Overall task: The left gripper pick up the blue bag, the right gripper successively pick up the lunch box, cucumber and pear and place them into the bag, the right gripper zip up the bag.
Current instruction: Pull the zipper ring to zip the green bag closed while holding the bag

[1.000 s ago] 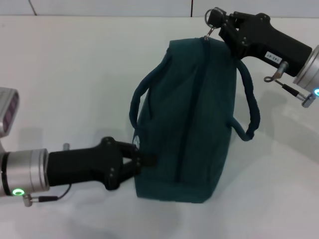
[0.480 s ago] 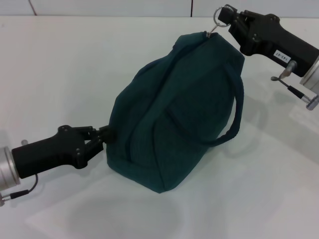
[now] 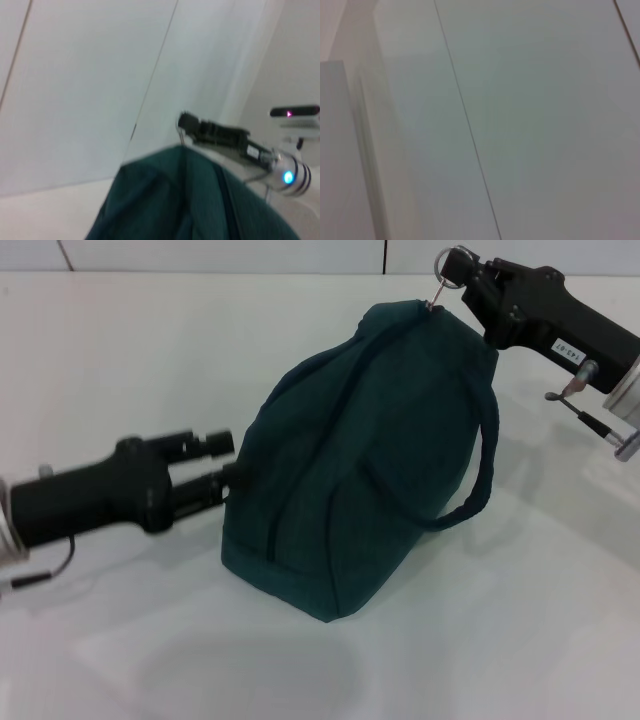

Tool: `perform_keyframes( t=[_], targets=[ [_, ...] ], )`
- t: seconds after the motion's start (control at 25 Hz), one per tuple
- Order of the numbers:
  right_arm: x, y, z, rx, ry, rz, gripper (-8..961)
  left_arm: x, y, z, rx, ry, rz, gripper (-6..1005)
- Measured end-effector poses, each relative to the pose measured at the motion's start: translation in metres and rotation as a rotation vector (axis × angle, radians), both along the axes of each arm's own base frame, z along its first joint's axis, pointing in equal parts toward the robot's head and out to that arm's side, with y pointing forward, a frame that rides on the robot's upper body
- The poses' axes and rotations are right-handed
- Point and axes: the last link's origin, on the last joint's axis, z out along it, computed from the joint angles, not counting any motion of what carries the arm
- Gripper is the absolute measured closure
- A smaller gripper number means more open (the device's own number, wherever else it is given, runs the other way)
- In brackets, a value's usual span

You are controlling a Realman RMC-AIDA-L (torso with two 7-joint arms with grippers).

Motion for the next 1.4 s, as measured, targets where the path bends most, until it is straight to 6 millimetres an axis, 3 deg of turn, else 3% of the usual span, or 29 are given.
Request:
perform_keyframes(
  t=[0.08,0.24,0.4,0.64,0.8,1.12,1.4],
  targets=[
    [0.000,0.000,0.000,0.001,0.002,-0.003,865,0.011,0.011,0.010,0.000,0.007,-0.003,729],
    [0.001,0.000,0.000,0.000,0.002,-0.003,864,0.037,0.034,0.034,-0.019,0.047,0.004,503],
    [0.000,0.001,0.000,0.001,0.001,-0.004,862,0.081,0.055,0.054,-0.050,0.154,-0.009,300],
    [-0.001,0.002,0.000,0.003,0.002,-0.005,860,0.154,0.073,0.050,-0.082,0.361,0.015,219],
    [-0.001,0.002,0.001,0.004,0.004,-0.009,859,0.188,0.074,0.039,-0.129,0.389,0.003,230],
    [0.000,0.002,0.000,0.002,0.006,-0.008,856,0.205,0.084,0.006,-0.119,0.547,0.060,251],
    [-0.001,0.002,0.000,0.001,0.006,-0.007,853,0.204,0.086,-0.003,-0.113,0.587,0.082,270]
  ],
)
